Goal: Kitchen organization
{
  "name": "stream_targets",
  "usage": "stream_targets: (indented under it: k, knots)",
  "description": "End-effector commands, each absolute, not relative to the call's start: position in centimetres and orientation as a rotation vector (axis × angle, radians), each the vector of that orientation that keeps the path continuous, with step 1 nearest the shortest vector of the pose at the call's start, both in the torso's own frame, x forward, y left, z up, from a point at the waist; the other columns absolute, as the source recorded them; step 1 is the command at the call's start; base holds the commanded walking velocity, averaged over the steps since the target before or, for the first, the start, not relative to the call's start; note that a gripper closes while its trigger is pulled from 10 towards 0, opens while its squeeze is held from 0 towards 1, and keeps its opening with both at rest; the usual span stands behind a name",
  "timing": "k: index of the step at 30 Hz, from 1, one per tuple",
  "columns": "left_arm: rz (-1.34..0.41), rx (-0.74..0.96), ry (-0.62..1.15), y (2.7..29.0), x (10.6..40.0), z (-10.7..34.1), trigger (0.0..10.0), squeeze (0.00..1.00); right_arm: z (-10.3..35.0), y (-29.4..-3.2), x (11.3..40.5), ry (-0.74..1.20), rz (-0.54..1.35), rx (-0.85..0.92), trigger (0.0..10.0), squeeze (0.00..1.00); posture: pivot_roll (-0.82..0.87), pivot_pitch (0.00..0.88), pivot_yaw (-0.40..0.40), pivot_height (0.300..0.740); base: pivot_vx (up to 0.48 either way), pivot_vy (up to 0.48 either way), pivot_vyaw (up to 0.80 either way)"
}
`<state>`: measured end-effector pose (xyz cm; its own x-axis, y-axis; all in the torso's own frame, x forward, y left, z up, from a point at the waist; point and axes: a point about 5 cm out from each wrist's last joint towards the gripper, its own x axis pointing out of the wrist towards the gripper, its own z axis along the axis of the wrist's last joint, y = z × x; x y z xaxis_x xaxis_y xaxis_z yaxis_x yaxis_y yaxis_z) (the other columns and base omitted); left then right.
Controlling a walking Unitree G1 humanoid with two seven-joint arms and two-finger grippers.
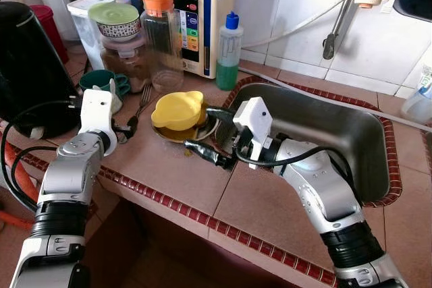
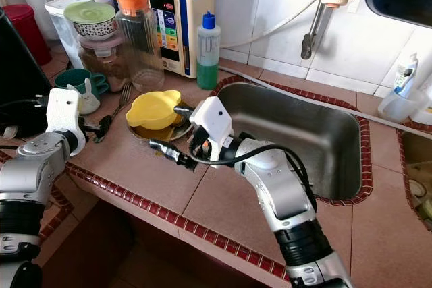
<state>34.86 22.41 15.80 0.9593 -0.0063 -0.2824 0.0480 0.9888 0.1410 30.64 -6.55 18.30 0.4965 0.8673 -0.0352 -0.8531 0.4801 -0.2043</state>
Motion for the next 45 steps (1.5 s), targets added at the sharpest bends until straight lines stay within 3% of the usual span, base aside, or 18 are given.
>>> stream_targets:
  k: [1,9,16,37,45]
  knots:
    - [-0.03,0.182,0.248,22.3,34.8,16.1,10.0,0.0,17.9,-6.8,31.2,-0.017,1.004,-0.19,10.0,0.0,0.11,0.015,0.0,0.74,0.0,0.0,0.0]
    - [-0.068,0.246,0.27,23.1,34.2,14.7,10.0,0.0,16.6,-7.7,30.2,0.088,1.036,-0.151,10.0,0.0,0.1,0.02,-0.003,0.74,0.0,0.0,0.0]
    - [-0.073,0.163,0.34,24.5,34.8,13.8,10.0,0.0,16.2,-8.2,28.1,0.179,1.147,-0.076,10.0,0.0,0.1,0.025,-0.004,0.74,0.0,0.0,0.0]
    - [-0.109,0.158,0.305,24.3,37.8,14.9,10.0,0.0,16.4,-8.3,26.1,0.232,1.197,-0.094,10.0,0.0,0.05,0.047,-0.005,0.74,0.0,0.0,0.0]
    - [-0.162,0.158,0.327,22.6,38.4,14.2,10.0,0.0,16.1,-8.6,25.0,0.287,1.236,-0.113,10.0,0.0,0.03,0.062,-0.004,0.74,0.0,0.0,0.0]
